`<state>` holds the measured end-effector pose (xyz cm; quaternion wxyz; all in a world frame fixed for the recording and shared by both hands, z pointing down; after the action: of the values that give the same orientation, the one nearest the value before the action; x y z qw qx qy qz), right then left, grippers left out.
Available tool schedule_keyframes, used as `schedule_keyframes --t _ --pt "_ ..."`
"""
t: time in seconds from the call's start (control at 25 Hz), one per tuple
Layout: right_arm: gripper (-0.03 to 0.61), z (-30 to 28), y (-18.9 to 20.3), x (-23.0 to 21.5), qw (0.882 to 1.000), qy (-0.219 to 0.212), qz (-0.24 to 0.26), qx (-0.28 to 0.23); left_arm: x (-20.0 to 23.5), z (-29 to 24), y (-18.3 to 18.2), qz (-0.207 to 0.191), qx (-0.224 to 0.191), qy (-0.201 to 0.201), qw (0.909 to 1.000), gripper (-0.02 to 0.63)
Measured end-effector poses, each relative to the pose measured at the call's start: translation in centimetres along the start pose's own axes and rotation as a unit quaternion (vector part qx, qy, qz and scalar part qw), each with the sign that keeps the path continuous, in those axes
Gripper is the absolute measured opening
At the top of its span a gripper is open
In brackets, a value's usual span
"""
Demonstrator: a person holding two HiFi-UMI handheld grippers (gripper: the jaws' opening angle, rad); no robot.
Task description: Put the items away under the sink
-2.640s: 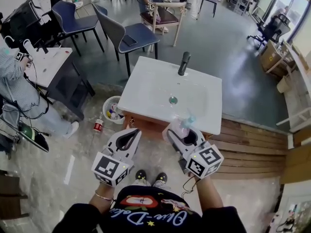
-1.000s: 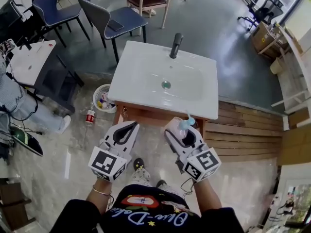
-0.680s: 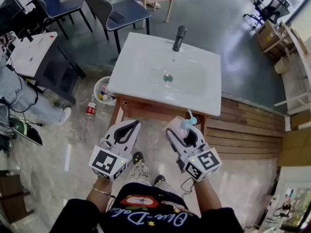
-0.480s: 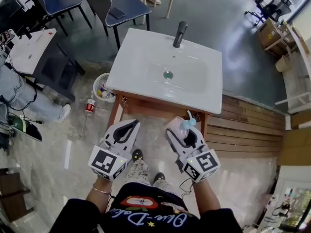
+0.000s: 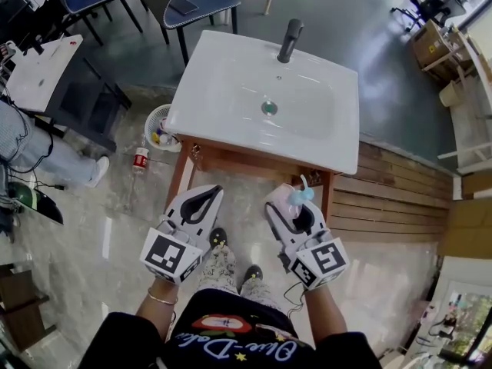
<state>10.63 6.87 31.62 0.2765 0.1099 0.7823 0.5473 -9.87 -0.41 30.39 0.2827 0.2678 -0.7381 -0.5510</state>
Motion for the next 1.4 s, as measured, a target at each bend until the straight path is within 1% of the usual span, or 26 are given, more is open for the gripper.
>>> schedule_keyframes --t 0.32,0.48,0.6,0.96,1.16,1.4 --pt "0.212 -0.5 2.1 -0.5 1.0 0.002 -0.004 0.011 0.3 -0.5 2.2 0.004 0.011 -0.007 0.9999 0.008" --pt "0.212 -0.1 2.9 -0.9 1.0 -0.001 -0.011 0.01 -0.1 -0.4 2.7 0.009 0.018 -0.016 0.9997 0.008" --pt "0.212 0.1 3.3 -1.3 1.0 0.001 -0.015 0.011 -0.4 -0.5 2.9 -0.004 0.022 -0.02 0.9996 0.008" --pt "0.212 0.8 2.9 -1.1 1.0 -0.001 0.005 0.01 -1.0 0.6 2.4 -0.014 0.002 -0.037 0.9992 0.008" --pt "0.212 1.7 3.2 -1.0 1.0 -0.009 0.01 0.002 -2.0 1.0 2.7 -0.018 -0.003 -0.043 0.9989 0.008" --pt "0.212 2.5 4.7 -1.6 1.0 -0.014 0.017 -0.003 -3.5 0.9 4.0 -0.03 -0.008 -0.045 0.9985 0.008"
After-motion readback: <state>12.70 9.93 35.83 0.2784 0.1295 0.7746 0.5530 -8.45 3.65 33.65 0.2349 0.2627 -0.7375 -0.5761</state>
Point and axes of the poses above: the fingertips, and each gripper's own axes: z backward along the fingers, x to its left, y out of its underside, the point moved 8 cm from there along z, backward along the fingers, and after that the axes turned 12 degrees about -y, right-handed, at the moved point
